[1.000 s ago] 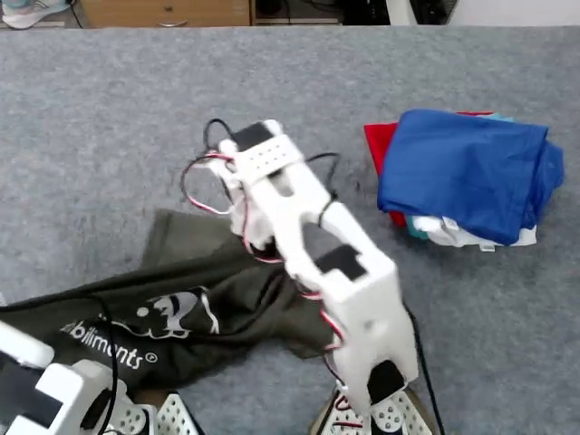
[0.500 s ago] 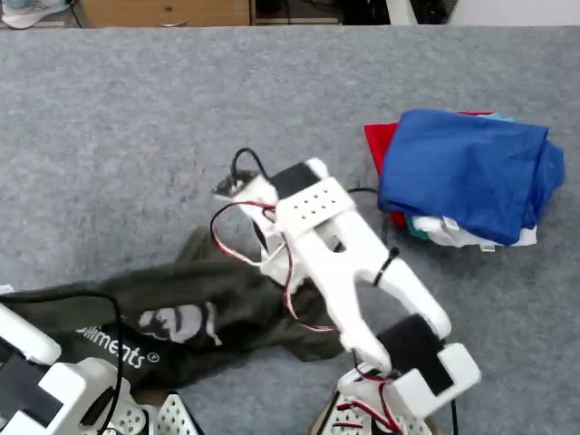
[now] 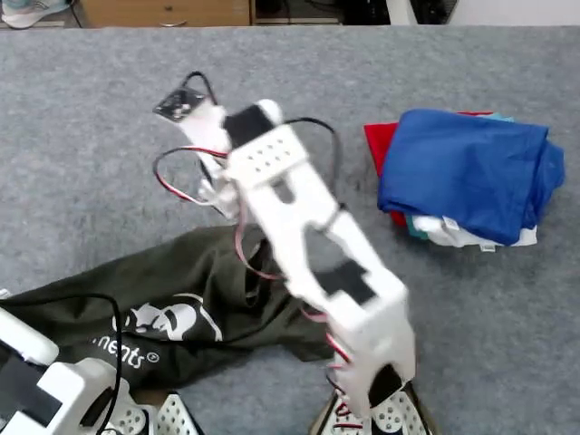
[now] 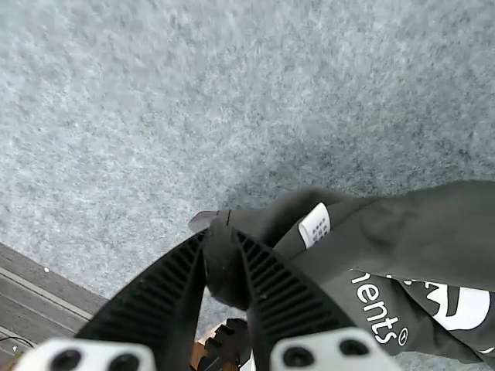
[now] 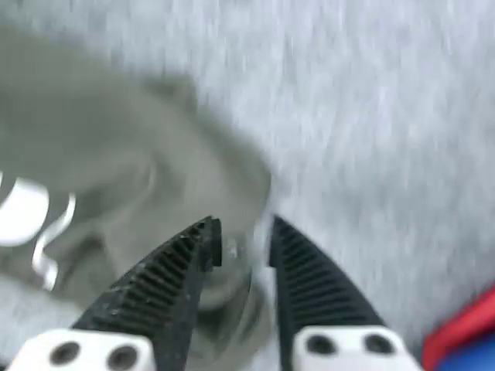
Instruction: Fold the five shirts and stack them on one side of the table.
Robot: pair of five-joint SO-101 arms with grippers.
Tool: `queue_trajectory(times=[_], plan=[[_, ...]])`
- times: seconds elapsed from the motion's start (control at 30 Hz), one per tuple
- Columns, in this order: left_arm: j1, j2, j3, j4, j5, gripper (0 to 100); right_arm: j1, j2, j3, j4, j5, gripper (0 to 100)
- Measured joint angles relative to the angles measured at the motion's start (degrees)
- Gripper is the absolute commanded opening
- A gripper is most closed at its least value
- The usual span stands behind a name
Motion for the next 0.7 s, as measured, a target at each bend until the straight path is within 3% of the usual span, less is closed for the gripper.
queue_trajectory(times=[0.17, 0.27, 0.5, 0.7], plan=[[-0.7, 0.0, 0.0, 0.0, 0.0, 2, -2.7, 22.7, -23.7, 4.5, 0.0, 2.3], [-1.5, 0.0, 0.0, 0.0, 0.0, 2, -2.3, 30.0, -29.5, 4.7, 0.2, 1.3], [-2.7, 0.0, 0.0, 0.0, 0.0, 2, -2.4, 29.7, -21.0, 4.7, 0.4, 1.1], [-2.7, 0.0, 0.0, 0.0, 0.0, 2, -2.5, 16.4, -1.9, 4.7, 0.4, 1.2]])
